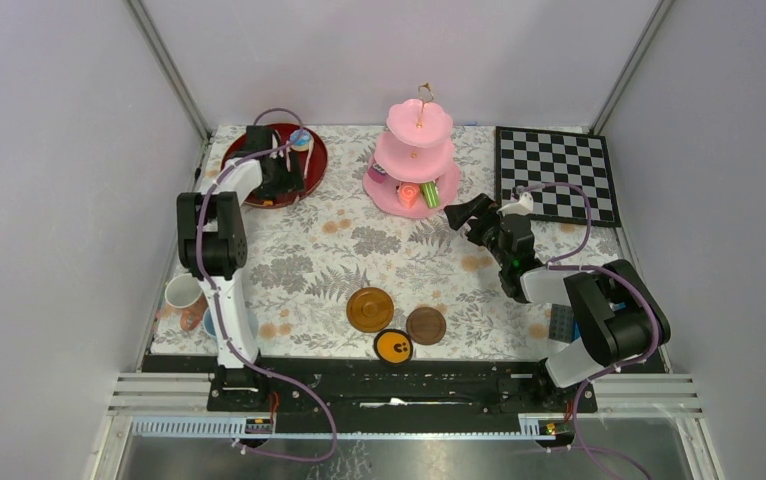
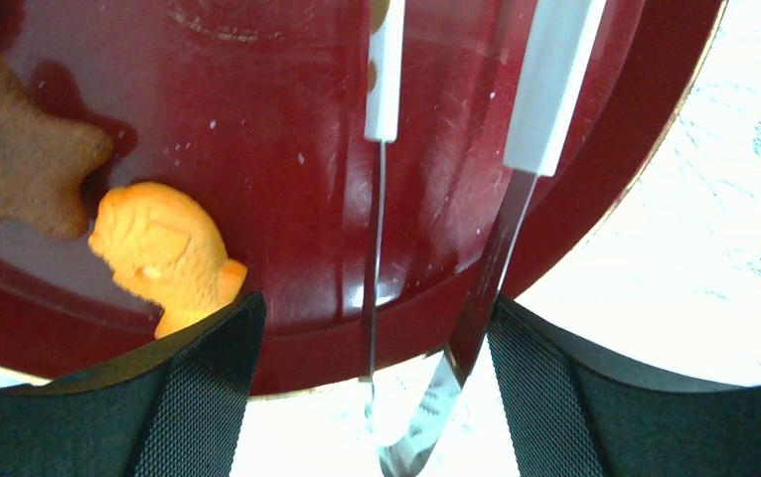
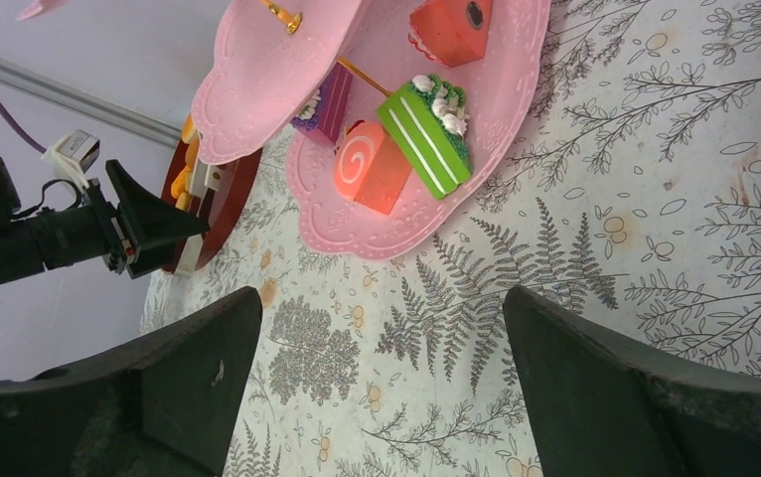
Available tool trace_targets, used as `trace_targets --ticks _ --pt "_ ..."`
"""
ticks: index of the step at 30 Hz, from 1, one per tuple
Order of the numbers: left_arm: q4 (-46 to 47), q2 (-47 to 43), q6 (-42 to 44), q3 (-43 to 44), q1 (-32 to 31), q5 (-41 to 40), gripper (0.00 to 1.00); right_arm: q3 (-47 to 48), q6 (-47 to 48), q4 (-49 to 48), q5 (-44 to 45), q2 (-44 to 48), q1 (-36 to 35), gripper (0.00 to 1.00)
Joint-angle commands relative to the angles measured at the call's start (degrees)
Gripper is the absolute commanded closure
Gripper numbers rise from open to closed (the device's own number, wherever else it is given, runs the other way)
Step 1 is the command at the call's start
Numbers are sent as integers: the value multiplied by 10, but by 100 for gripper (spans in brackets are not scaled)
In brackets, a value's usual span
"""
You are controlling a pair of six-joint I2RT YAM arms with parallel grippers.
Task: Serve the afternoon tea
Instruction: Adjust the tray at the center of the board.
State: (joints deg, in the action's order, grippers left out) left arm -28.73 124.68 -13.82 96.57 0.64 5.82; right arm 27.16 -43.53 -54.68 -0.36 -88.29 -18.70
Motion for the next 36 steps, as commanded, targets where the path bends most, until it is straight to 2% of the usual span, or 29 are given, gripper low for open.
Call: trace_targets --ticks 1,13,16,18,21,31,36 --pt "-19 -72 -26 -63 -7 44 17 5 -4 -29 -10 -4 5 2" --pt "35 -231 -58 -310 -10 94 15 -6 -8 -35 -13 7 7 2" --pt "62 -275 -62 -343 -16 88 12 -7 -11 -37 -16 6 7 2" --pt "70 -282 -57 -346 -22 68 7 -8 -15 -40 -19 5 8 2" --pt "89 -279 -57 -351 -31 49 6 -10 -18 -42 -20 6 8 2" --pt "121 -269 -57 -342 -41 2 27 -11 -24 -43 -27 5 8 2" --pt "124 -246 -65 -331 -42 10 38 -14 -25 -43 -28 7 9 2"
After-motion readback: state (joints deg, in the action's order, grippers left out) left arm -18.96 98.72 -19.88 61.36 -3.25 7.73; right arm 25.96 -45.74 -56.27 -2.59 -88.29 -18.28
